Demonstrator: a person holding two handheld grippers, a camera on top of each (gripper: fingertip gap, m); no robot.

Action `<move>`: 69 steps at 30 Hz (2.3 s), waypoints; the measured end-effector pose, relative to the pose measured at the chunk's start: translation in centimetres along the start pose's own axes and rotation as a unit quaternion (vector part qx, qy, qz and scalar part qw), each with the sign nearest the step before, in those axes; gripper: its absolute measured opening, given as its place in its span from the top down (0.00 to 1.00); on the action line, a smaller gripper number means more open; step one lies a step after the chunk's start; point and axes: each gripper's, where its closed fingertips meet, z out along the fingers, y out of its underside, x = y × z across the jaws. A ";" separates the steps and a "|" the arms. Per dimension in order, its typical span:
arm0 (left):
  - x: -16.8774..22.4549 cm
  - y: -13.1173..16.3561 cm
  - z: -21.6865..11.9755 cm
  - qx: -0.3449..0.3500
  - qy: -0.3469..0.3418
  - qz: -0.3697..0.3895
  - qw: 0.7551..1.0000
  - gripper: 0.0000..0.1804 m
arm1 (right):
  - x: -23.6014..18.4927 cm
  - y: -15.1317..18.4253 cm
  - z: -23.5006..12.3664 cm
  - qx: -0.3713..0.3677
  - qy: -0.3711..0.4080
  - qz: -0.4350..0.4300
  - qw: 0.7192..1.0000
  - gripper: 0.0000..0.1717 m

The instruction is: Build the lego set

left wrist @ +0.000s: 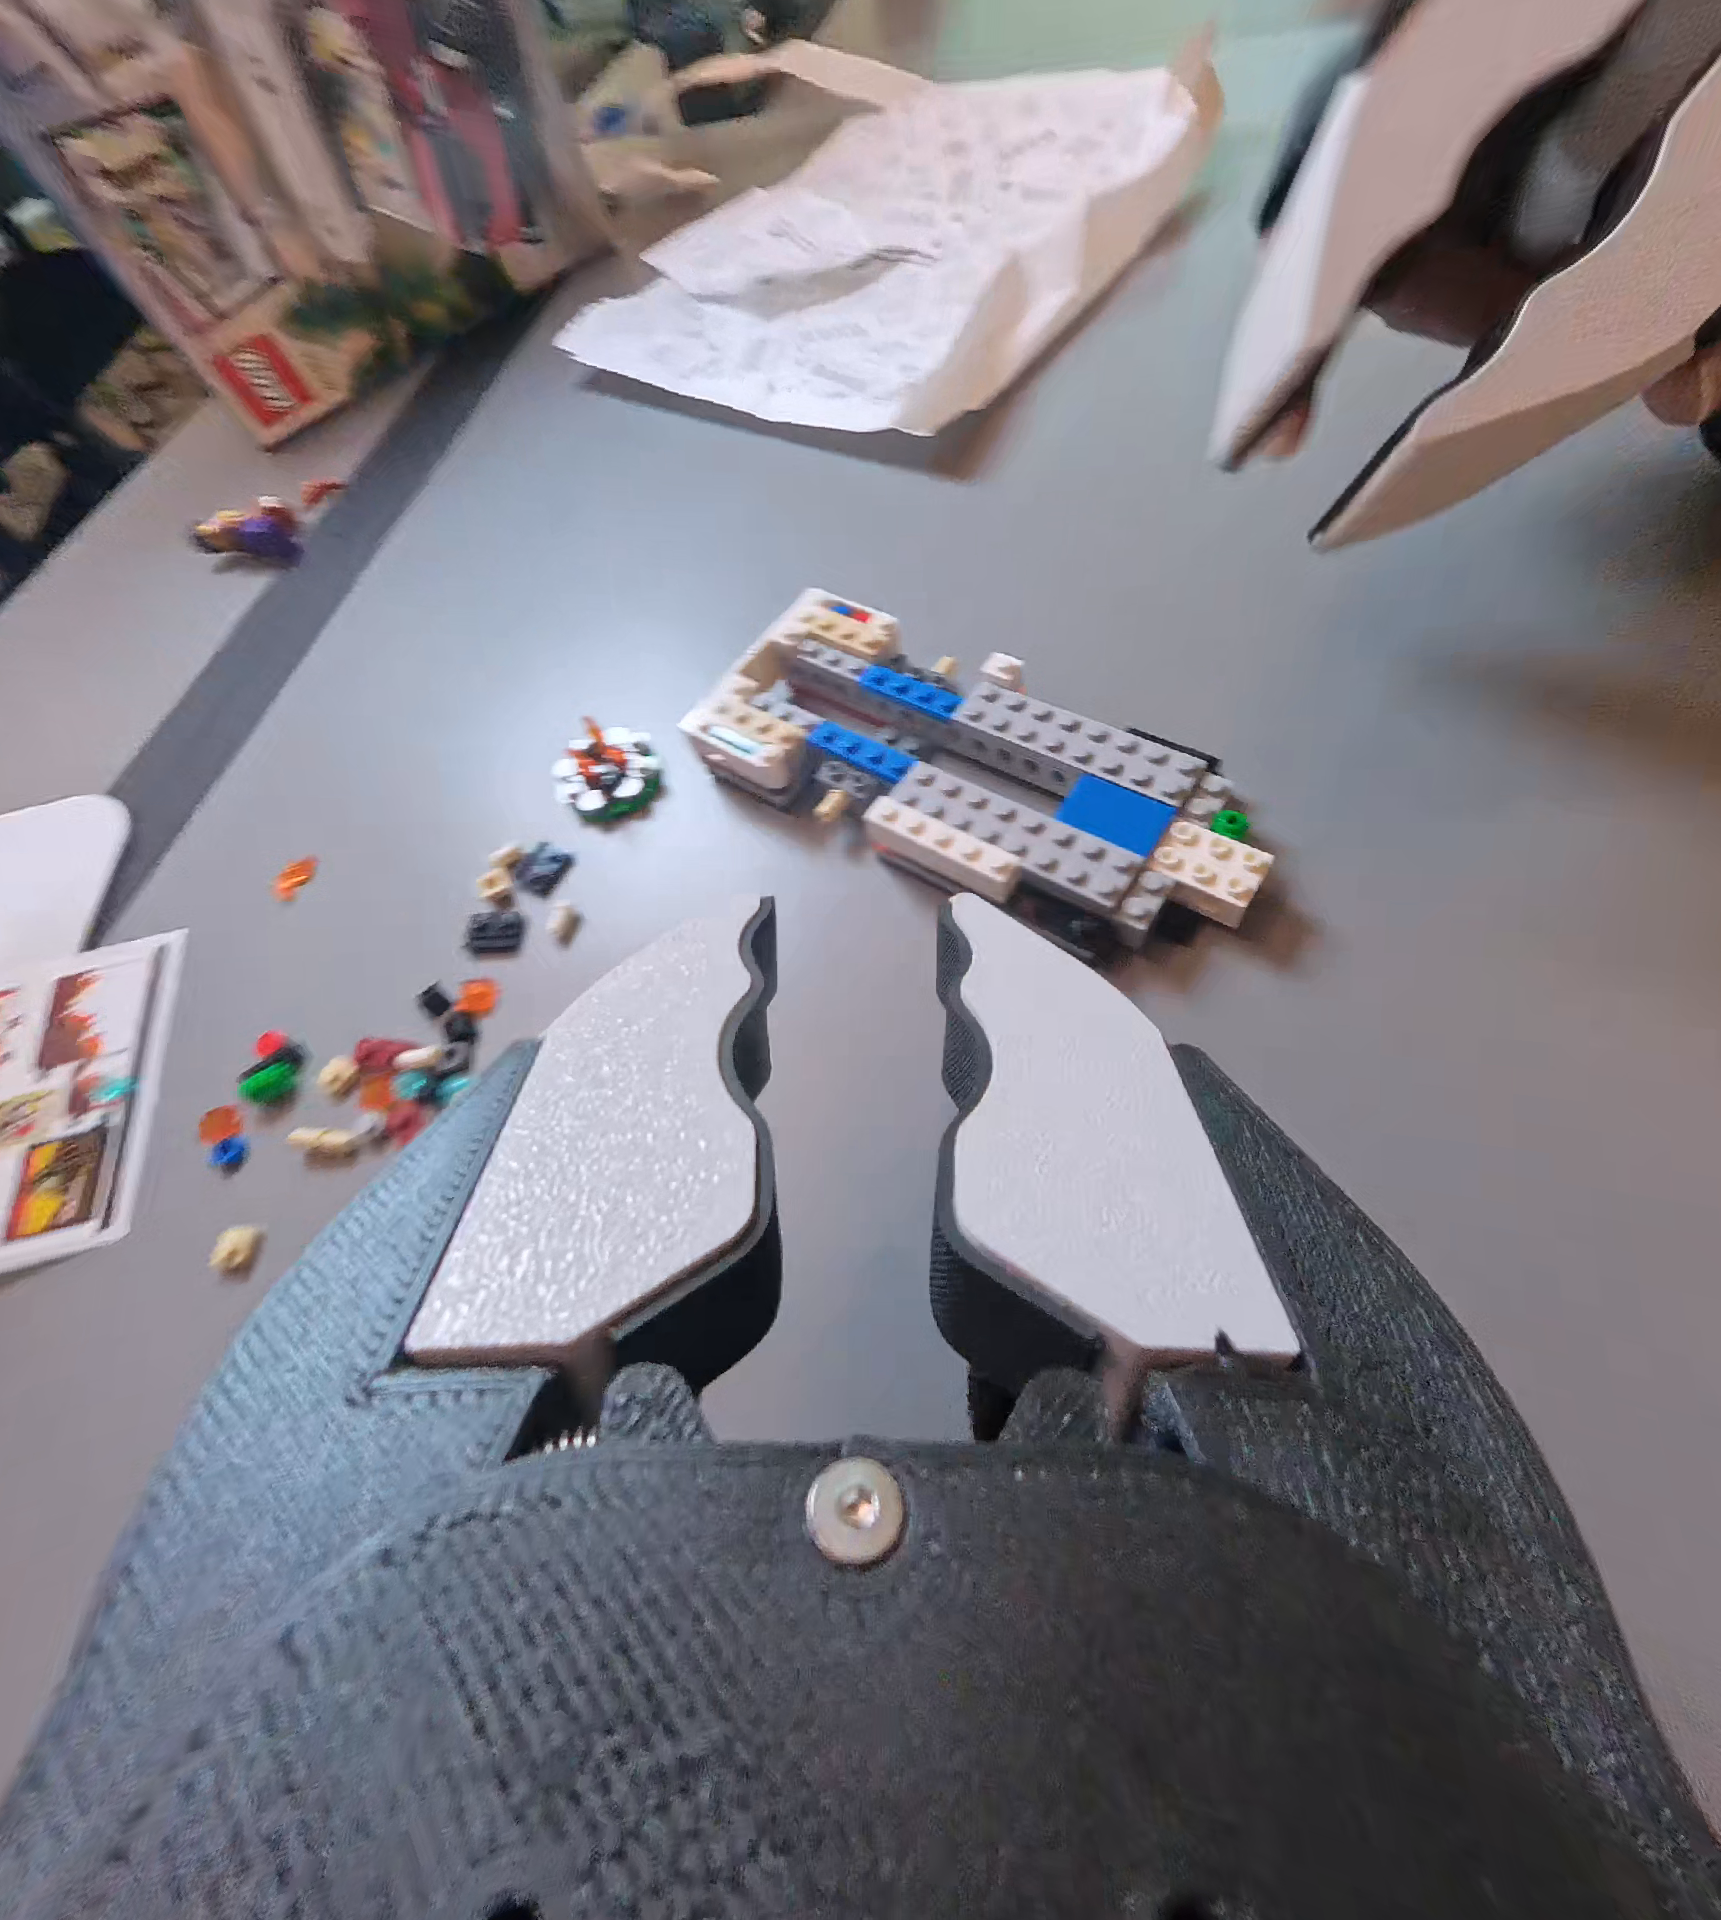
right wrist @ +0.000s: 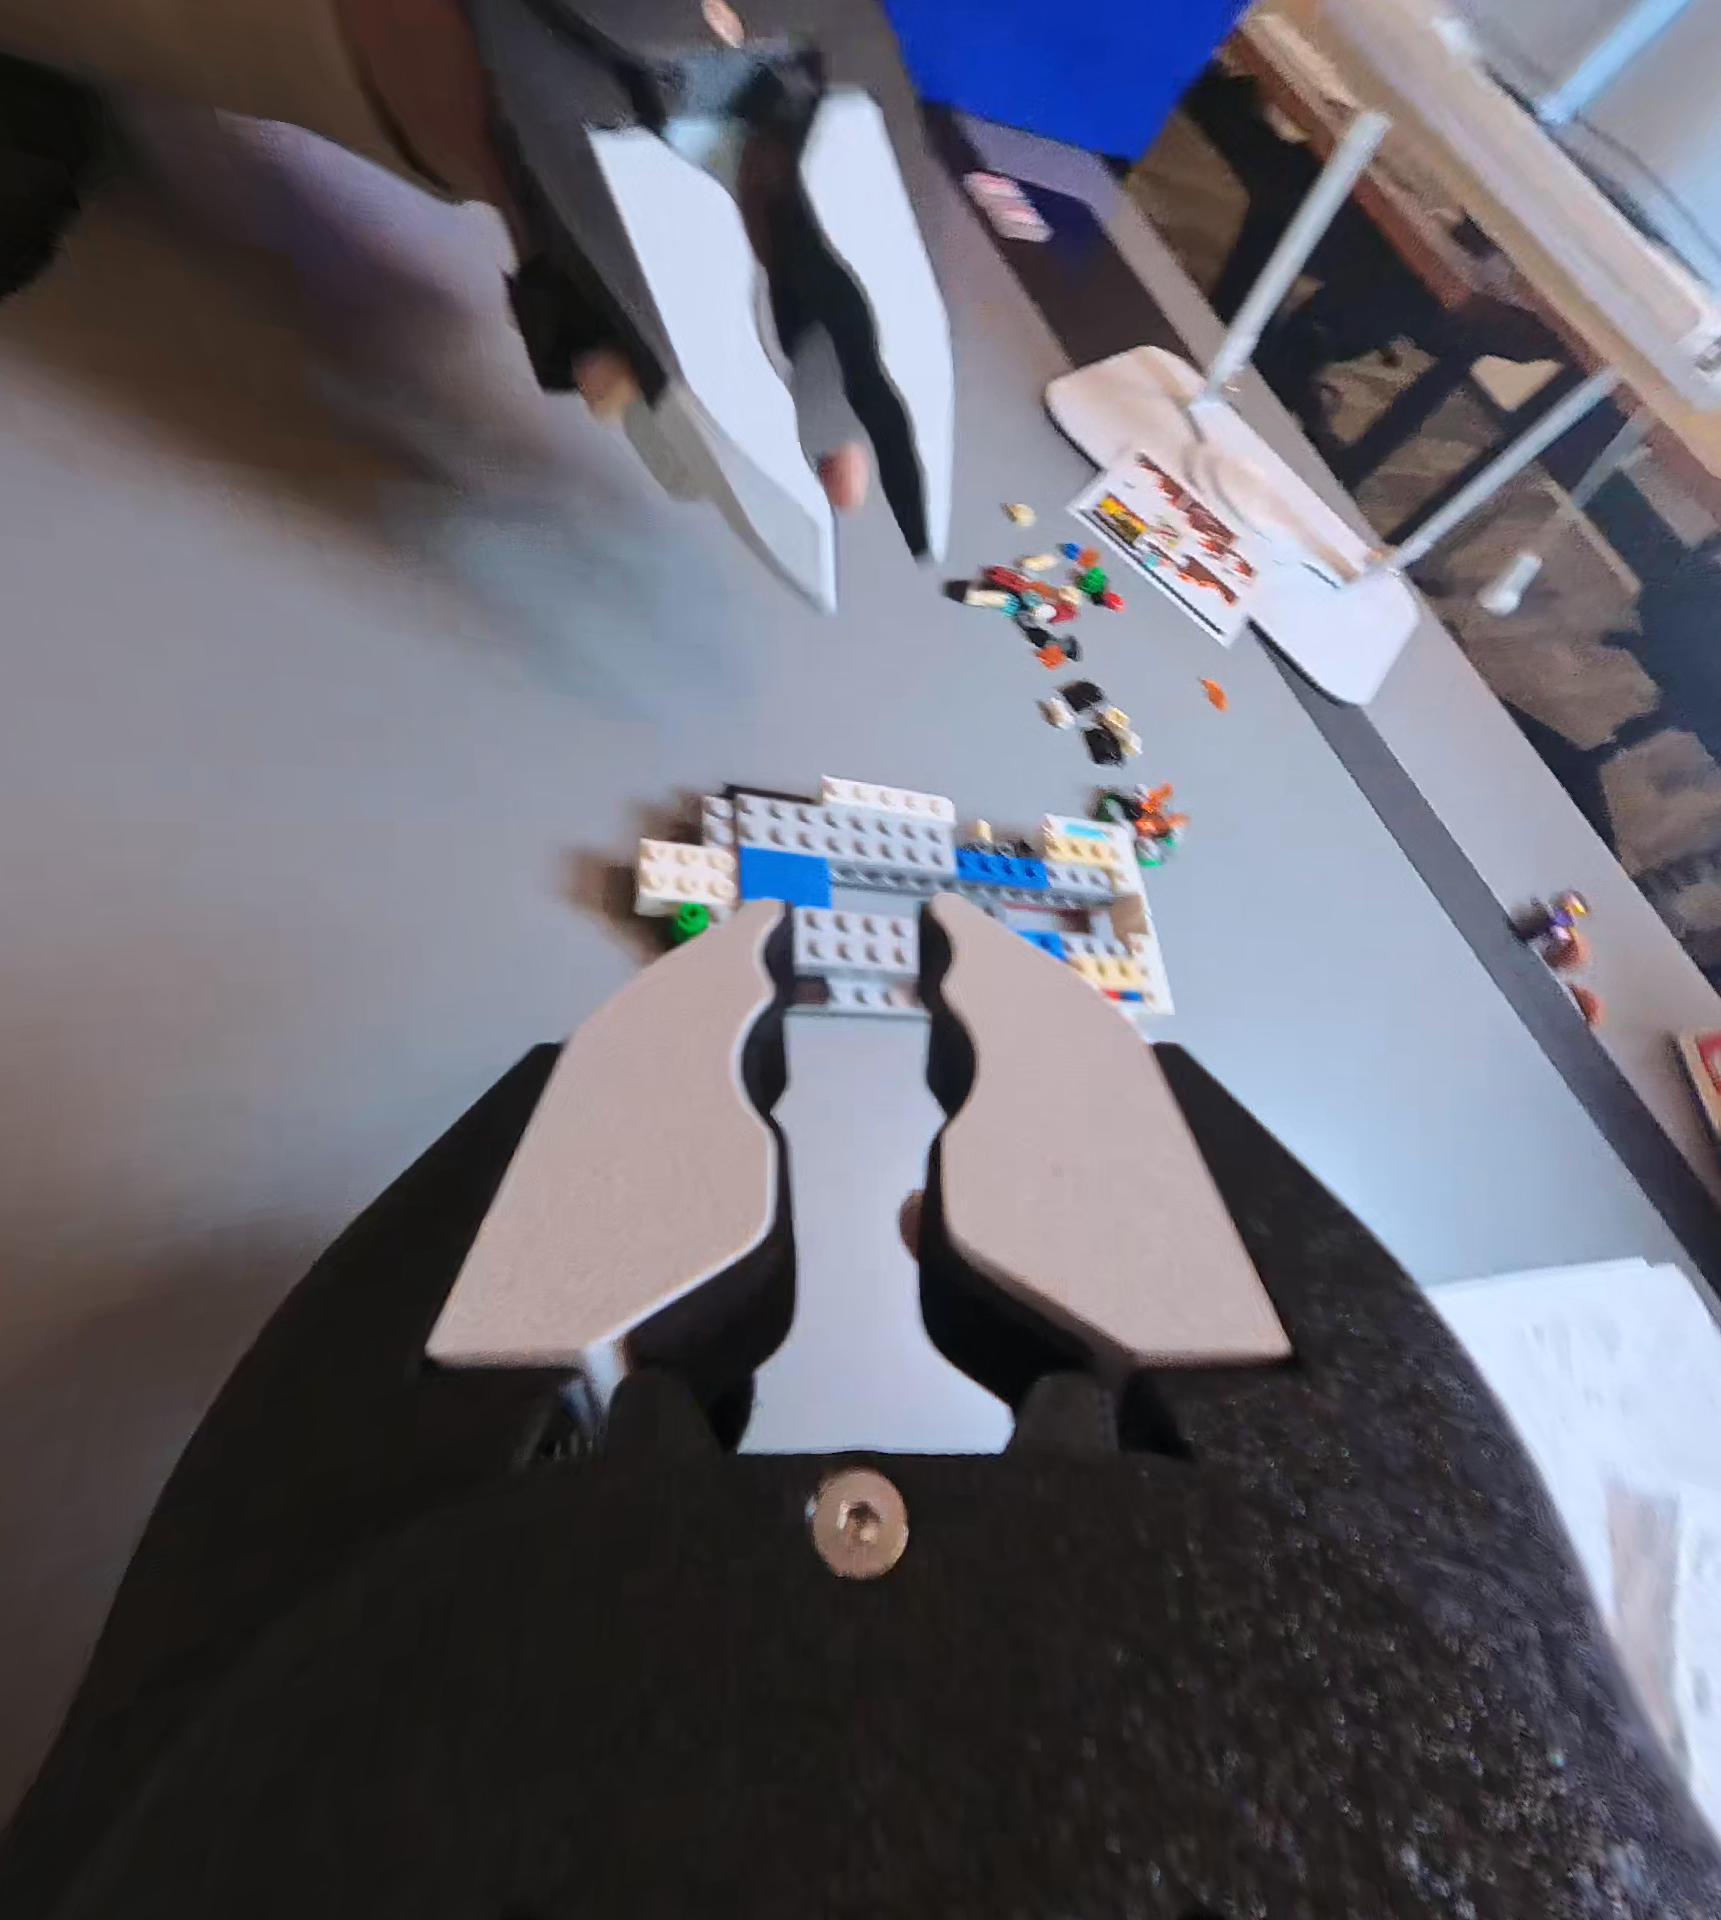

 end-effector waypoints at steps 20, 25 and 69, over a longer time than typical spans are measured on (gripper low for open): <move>-9.9 9.5 -44.9 0.024 -0.552 -0.177 0.814 1.00 | 7.7 1.9 -3.9 0.142 0.096 0.209 0.963 1.00; -9.3 9.6 -42.6 0.056 -0.503 -0.186 0.842 1.00 | 7.3 1.7 -3.5 0.126 0.098 0.198 0.967 1.00; 2.2 -6.1 -1.4 0.100 0.245 -0.282 0.922 0.94 | 1.9 -4.3 -0.3 0.142 0.012 -0.059 0.988 0.96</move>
